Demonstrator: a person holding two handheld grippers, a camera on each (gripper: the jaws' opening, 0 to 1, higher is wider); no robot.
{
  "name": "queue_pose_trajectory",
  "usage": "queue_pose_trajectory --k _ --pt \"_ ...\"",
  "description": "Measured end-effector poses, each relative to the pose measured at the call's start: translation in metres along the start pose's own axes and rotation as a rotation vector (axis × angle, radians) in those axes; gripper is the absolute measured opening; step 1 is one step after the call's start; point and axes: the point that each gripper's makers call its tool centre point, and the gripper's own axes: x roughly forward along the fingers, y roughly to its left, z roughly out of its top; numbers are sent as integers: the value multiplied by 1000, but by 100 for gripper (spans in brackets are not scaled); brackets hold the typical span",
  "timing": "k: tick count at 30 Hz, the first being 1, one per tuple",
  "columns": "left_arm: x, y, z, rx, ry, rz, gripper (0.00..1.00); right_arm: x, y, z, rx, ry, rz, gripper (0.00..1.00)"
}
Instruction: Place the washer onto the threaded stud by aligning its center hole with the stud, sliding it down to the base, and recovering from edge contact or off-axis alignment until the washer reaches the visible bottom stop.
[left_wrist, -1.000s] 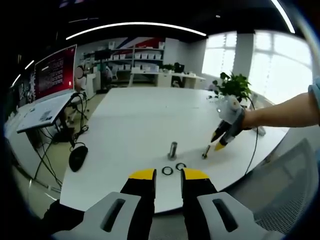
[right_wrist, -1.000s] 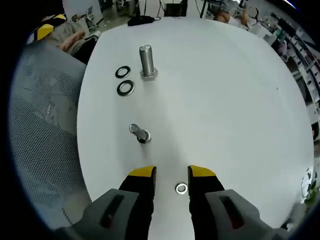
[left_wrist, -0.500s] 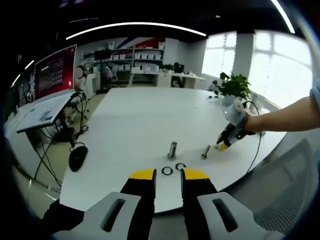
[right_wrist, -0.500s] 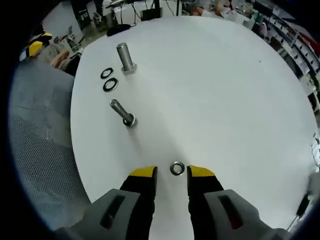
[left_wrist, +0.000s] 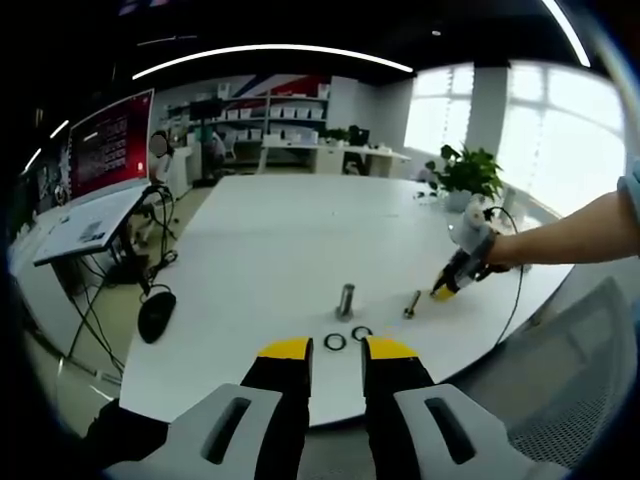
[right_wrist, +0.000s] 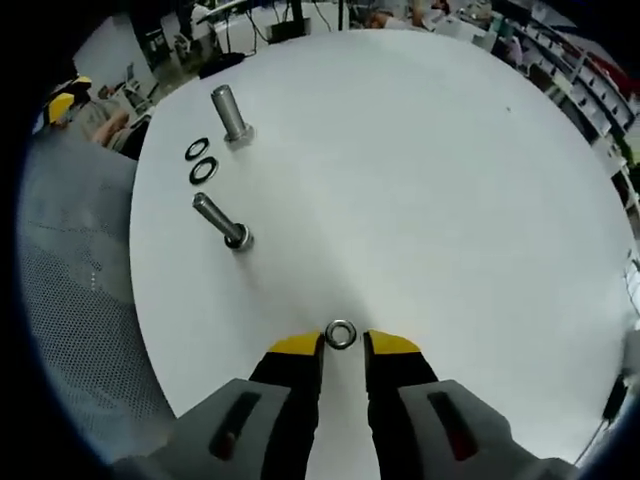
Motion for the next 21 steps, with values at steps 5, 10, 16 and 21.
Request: queue_pose_trajectory --k 5,10,16,21 --pt "0 0 0 2 3 -1 17 0 1 1 2 0 -7 14" --pt "0 0 -1 2 6 -1 17 0 0 1 -5 3 -12 14" --pt "0 -1 -1 6 10 -4 17 -4 6 3 -15 -10 -13 13" --pt "0 -1 -2 7 10 -5 17 -11 11 10 -36 -33 -9 13"
